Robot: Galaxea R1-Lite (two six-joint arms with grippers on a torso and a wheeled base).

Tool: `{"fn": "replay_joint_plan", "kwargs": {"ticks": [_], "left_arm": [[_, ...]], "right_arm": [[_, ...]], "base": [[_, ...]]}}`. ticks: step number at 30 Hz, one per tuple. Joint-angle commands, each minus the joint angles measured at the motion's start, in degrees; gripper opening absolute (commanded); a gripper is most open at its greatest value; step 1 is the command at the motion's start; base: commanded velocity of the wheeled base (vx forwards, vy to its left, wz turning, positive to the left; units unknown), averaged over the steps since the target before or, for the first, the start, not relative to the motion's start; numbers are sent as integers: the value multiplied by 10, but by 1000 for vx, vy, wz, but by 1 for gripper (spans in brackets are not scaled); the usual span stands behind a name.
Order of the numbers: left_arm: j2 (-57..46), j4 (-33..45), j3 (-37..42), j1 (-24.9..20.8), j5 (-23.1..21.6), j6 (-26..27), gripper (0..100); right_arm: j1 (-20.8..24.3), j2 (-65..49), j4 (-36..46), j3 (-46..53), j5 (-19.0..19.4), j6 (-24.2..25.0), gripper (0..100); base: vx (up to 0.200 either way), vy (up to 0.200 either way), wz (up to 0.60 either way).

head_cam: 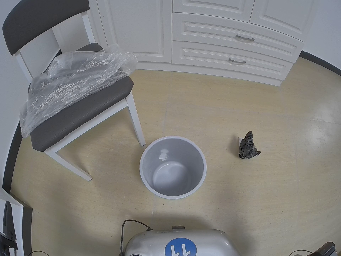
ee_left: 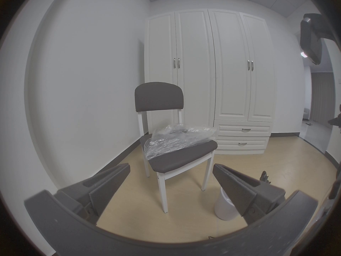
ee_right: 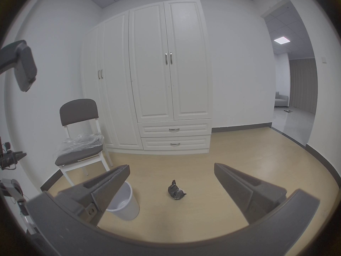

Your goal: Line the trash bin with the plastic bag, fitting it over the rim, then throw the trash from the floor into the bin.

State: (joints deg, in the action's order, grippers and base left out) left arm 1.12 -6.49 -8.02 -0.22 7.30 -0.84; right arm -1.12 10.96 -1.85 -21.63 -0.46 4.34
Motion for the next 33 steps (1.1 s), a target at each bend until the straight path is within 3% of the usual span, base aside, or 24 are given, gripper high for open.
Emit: {"fn": "replay_joint_plan", "kwargs": {"ticks": [1,7,17,19,26,33], "left_arm": [[52,17,-35,-2,3,-1,100],[163,13,-101,4,4,1,100],[274,14,-142,5,44,22,100],[317,12,-150,5,61,56,100],[404,7,-174,5,64,95,100],[472,2,-212,5,97,153,100]], "right_arm": [[-6,89,-18,-39,1,5,100],[-5,196,-89,-85,0,5,100],[2,303,-86,-125,1,-24,100],[5,340,-89,-119,3,-29,100],[53,378,-122,-119,-2,-18,100],[104,397,-160,-125,-25,15,100]], "base": [[0,0,0],[0,0,0],[0,0,0],[0,0,0],[0,0,0],[0,0,0]]}}
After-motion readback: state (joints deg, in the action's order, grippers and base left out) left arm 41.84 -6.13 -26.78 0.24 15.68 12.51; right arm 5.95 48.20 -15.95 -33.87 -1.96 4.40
